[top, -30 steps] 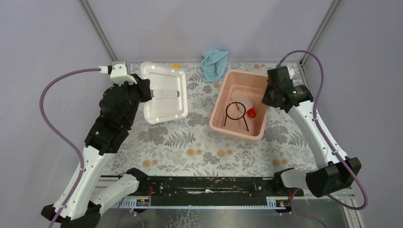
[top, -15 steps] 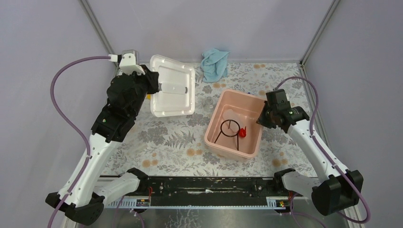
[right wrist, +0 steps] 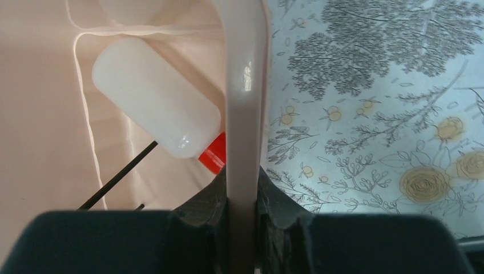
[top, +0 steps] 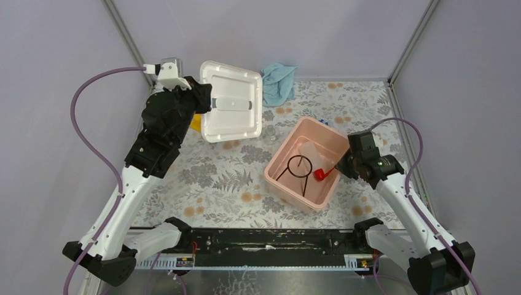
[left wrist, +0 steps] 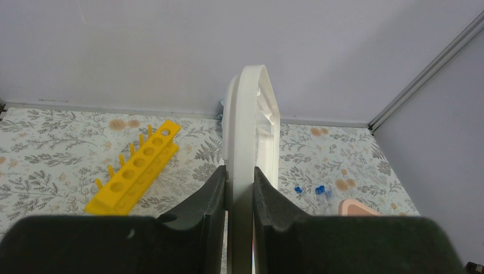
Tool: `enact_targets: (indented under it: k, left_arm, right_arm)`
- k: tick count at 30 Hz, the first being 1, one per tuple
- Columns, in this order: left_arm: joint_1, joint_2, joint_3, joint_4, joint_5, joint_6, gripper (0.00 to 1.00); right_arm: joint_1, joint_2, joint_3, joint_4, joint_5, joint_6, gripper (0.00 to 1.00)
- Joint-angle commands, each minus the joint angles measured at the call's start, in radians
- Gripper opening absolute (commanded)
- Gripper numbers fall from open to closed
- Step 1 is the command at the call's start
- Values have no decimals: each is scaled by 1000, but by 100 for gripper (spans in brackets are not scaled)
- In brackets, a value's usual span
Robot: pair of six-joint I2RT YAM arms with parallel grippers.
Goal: Organize the chemistry lab equipment
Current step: Pick up the storage box at the center of the board.
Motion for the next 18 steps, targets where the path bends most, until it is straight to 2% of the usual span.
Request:
enact_targets:
  k: [1, 11, 18]
  left_arm:
    - [-3, -10, 11, 155, 12, -12, 0]
    - [-3, 1, 14, 172, 21, -11, 0]
    - [-3, -13, 7, 170, 12, 10, 0]
  right_arm:
    - [2, -76, 14, 22, 99, 193, 0]
    - [19, -49, 82, -135, 336, 372, 0]
    - [20, -37, 189, -159, 443, 392, 0]
